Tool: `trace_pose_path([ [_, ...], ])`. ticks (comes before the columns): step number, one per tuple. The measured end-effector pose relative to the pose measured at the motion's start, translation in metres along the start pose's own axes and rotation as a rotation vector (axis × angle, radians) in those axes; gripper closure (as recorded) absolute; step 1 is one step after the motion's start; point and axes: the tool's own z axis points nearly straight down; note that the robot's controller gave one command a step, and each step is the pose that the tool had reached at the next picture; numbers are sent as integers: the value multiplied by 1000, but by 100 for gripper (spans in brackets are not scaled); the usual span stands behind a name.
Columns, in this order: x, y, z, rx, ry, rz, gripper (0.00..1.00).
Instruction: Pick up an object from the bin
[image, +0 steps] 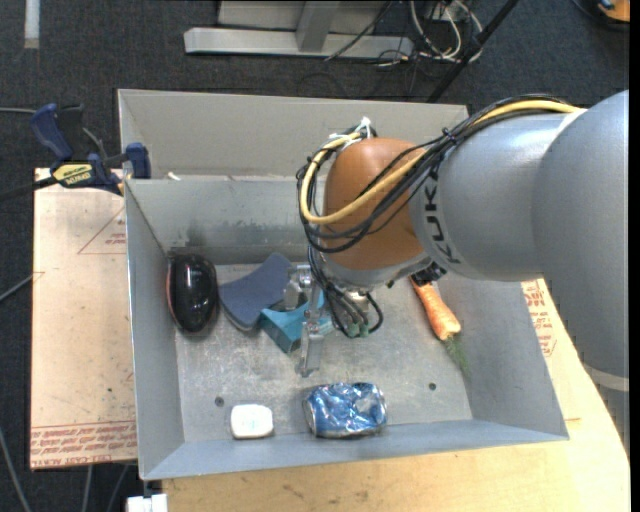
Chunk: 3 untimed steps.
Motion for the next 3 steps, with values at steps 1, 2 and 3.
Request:
trace_pose_path([
  [1,-2,-1,-5,-1,-7,3,0],
  [2,-29,-10,25,-2,-10,-44,0],
  [3,-51,-13,58,-3,-19,-100,100],
])
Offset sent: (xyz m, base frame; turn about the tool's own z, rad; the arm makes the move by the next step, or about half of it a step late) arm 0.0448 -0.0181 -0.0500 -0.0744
